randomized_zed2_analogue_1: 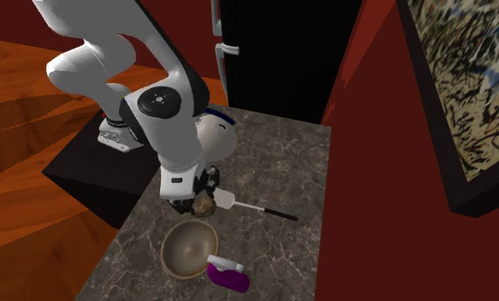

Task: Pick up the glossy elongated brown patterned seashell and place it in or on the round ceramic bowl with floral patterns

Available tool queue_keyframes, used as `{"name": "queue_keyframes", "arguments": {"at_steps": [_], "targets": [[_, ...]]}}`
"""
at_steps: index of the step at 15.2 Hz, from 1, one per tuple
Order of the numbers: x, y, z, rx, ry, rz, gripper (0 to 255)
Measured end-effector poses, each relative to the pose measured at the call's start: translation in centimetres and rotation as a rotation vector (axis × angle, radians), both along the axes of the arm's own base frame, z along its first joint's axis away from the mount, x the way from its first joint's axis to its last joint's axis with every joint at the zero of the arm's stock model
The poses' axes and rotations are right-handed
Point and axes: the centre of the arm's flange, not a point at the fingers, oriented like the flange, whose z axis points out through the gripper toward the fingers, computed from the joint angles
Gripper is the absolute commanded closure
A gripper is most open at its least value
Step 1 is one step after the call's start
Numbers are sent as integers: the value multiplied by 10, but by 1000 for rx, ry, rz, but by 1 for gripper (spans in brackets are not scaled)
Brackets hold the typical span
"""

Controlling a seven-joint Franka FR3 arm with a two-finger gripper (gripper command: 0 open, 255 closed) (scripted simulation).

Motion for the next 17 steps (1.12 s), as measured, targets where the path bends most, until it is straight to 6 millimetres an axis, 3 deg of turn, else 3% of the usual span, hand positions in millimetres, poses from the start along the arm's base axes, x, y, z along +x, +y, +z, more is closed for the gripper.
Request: {"name": "queue_keyframes", "arguments": {"at_steps": [6, 17], "targets": [[-28, -67, -5, 0, 0, 1, 255], [-31, -75, -55, -5, -6, 2, 255]]}}
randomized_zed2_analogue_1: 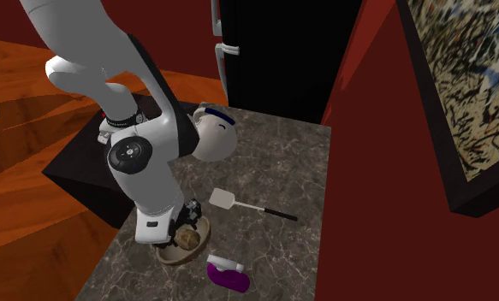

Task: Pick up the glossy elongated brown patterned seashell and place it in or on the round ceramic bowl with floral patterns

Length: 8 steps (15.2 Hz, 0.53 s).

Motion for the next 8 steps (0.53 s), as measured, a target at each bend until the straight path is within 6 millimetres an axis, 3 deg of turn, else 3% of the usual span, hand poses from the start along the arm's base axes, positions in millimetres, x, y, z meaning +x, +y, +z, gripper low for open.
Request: {"name": "queue_keyframes", "arguments": {"at_steps": [8], "targets": [[1, 1, -11, -1, -1, 0, 255]]}}
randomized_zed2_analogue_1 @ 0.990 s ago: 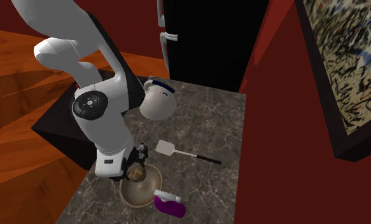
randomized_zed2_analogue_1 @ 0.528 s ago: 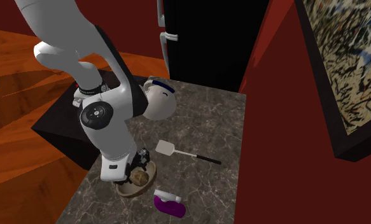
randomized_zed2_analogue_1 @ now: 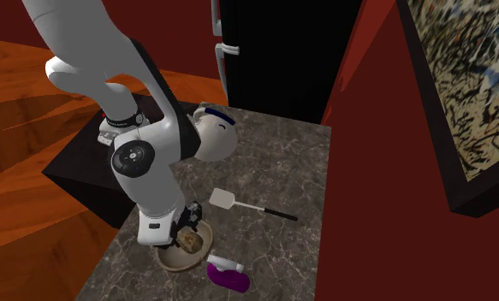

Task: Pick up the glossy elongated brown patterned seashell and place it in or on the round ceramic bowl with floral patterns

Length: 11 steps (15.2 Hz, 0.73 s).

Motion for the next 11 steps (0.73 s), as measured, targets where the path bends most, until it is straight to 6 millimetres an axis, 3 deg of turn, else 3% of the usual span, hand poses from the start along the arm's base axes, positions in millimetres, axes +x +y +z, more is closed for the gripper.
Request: {"name": "queue_keyframes", "arguments": {"at_steps": [1, 7, 11], "targets": [[0, 0, 1, -1, -2, 0, 0], [-2, 1, -3, 5, 6, 0, 0], [-6, 3, 36, 5, 5, 0, 0]]}}
